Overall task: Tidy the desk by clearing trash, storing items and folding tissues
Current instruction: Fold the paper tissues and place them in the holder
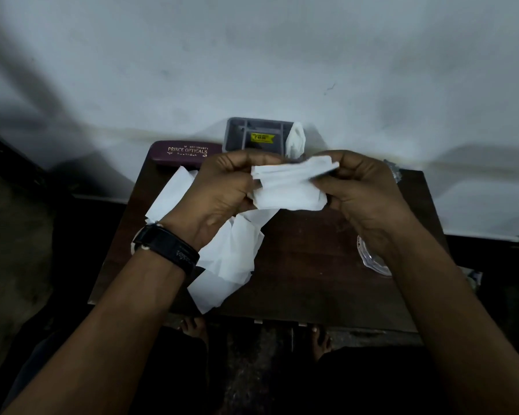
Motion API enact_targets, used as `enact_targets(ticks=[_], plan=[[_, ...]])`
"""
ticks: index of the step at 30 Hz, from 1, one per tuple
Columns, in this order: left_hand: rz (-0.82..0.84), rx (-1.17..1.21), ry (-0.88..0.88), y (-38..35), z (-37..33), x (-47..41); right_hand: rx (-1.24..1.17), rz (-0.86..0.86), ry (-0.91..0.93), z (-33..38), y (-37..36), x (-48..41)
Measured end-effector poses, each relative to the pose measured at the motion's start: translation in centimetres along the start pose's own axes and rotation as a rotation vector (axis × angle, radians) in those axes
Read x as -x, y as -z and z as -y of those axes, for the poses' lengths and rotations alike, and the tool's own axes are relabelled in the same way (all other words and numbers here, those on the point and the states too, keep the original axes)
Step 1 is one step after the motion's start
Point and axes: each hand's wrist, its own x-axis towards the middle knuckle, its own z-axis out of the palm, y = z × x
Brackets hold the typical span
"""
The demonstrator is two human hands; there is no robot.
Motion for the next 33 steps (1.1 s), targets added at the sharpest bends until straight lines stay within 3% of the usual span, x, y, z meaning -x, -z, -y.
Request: enact_targets(ticks=[8, 13, 19, 21, 25, 28, 31, 33], plan=[[-0.035, 0.301, 0.198, 0.0, -0.6, -0.4, 0.194, -0.036, 0.158, -0.3, 0.0, -0.4], [-0.039, 0.049, 0.096, -0.1, 0.3, -0.4, 0.239, -0.024, 0.161, -0.4, -0.4, -0.3], [-0.102, 0.095, 0.015, 0.4, 0.5, -0.5, -0.283, 0.012, -0.166, 1.1, -1.1, -0.3], [-0.099, 0.005, -0.034, 0.2, 0.7, -0.4, -0.335, 0.053, -0.222, 1.3, -1.5, -0.3], [-0.073, -0.214, -0.11, -0.5, 1.1, -0.3, -0.203, 0.165, -0.215, 0.3, -2.5, -0.1], [-0.023, -0.174, -0.043, -0.8, 1.2, -0.3, -0.096, 0.195, -0.209, -0.4, -2.8, -0.3], [-0.001, -0.078, 0.018, -0.7, 1.2, -0.3, 0.077, 0.118, -0.14, -0.7, -2.7, -0.5], [-0.025, -0.139, -0.034, -0.4, 1.2, -0.3, 0.14, 0.063, -0.109, -0.6, -2.4, -0.6]])
